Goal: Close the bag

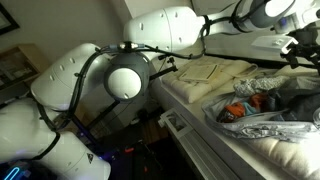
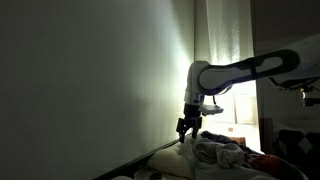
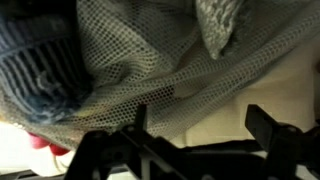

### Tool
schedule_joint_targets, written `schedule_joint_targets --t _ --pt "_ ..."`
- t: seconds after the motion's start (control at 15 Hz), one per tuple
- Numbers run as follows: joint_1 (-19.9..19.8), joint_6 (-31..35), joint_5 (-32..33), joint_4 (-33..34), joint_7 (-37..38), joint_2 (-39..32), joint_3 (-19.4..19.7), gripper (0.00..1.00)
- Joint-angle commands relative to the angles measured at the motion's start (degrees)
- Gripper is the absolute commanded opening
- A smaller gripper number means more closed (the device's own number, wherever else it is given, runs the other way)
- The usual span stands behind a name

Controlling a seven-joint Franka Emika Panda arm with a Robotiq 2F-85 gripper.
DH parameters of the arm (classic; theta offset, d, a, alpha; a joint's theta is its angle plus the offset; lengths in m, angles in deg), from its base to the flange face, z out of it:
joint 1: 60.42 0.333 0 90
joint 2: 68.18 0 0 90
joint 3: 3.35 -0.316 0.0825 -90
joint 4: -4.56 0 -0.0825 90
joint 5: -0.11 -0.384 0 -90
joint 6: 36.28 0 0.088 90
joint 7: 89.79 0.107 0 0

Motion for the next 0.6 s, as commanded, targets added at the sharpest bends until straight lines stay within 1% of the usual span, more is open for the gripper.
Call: schedule_joint_targets --t 0.0,0.27,0.33,0.4,0.47,0.53 --pt "-1.34 -0.92 -4.12 -1.51 3.40 1.03 -3.05 1.00" --pt "-2.49 -2.04 -6.91 -1.76 8.44 1.09 -4.48 1.00" --pt "-2.32 -2.82 -6.50 -1.99 11.09 1.21 -3.71 1.00" --pt "-2.24 -6.76 -6.50 4.04 13.51 -2.05 -2.98 1.00" --pt "-2.39 -5.17 -6.34 -2.17 14.69 1.32 -3.37 1.00" --pt "-2.38 -5.69 -6.22 -1.94 16.01 1.17 -3.34 1.00"
